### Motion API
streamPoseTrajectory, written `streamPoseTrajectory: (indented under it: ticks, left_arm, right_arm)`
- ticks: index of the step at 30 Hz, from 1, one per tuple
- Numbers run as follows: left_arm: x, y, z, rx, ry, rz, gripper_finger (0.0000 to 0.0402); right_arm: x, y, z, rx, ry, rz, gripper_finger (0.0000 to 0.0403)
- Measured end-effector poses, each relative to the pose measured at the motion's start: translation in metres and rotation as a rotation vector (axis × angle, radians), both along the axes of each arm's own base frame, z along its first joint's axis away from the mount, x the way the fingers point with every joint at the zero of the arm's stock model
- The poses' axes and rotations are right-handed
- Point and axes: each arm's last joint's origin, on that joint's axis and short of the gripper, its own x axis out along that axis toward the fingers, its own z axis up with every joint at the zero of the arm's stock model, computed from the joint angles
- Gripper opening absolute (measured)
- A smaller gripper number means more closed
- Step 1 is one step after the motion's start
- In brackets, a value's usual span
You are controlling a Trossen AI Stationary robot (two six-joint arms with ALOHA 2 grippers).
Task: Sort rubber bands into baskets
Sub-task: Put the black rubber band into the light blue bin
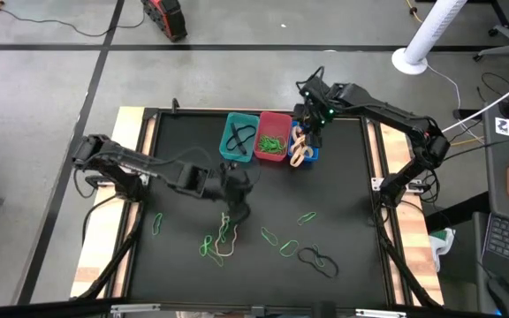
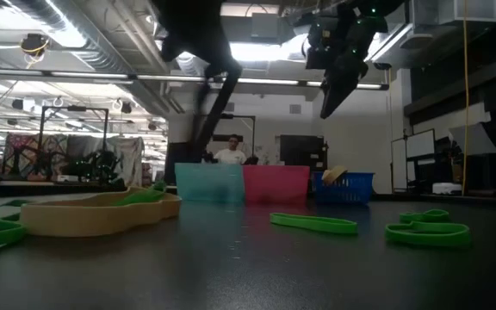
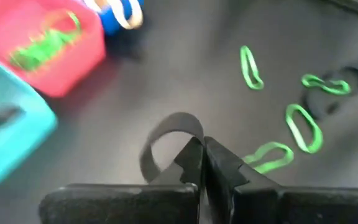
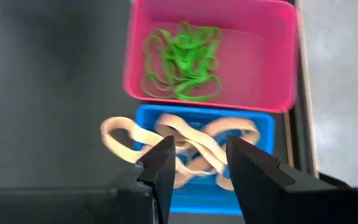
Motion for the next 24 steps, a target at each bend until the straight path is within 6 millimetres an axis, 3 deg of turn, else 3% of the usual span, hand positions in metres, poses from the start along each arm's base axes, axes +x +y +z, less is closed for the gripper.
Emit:
streamPoseTrajectory:
  ticks: [9, 15, 18, 24]
  left_arm:
    - [0.014, 0.068, 0.013, 0.154, -0.066, 0.048, 0.0003]
    - [0.018, 0.101, 0.022, 0.236, -0.140, 0.086, 0.0002]
    - [0.018, 0.116, 0.026, 0.275, -0.169, 0.105, 0.0004]
    - [0.013, 0.144, 0.027, 0.322, -0.156, 0.158, 0.0002]
  right_arm:
    - [0.016, 0.054, -0.005, 0.070, 0.121, 0.170, 0.0143]
    - [0.014, 0.093, -0.008, 0.137, 0.268, 0.274, 0.0143]
    - [0.016, 0.107, -0.009, 0.166, 0.294, 0.247, 0.0143]
    - [0.007, 0.134, -0.036, 0.188, 0.341, 0.261, 0.0143]
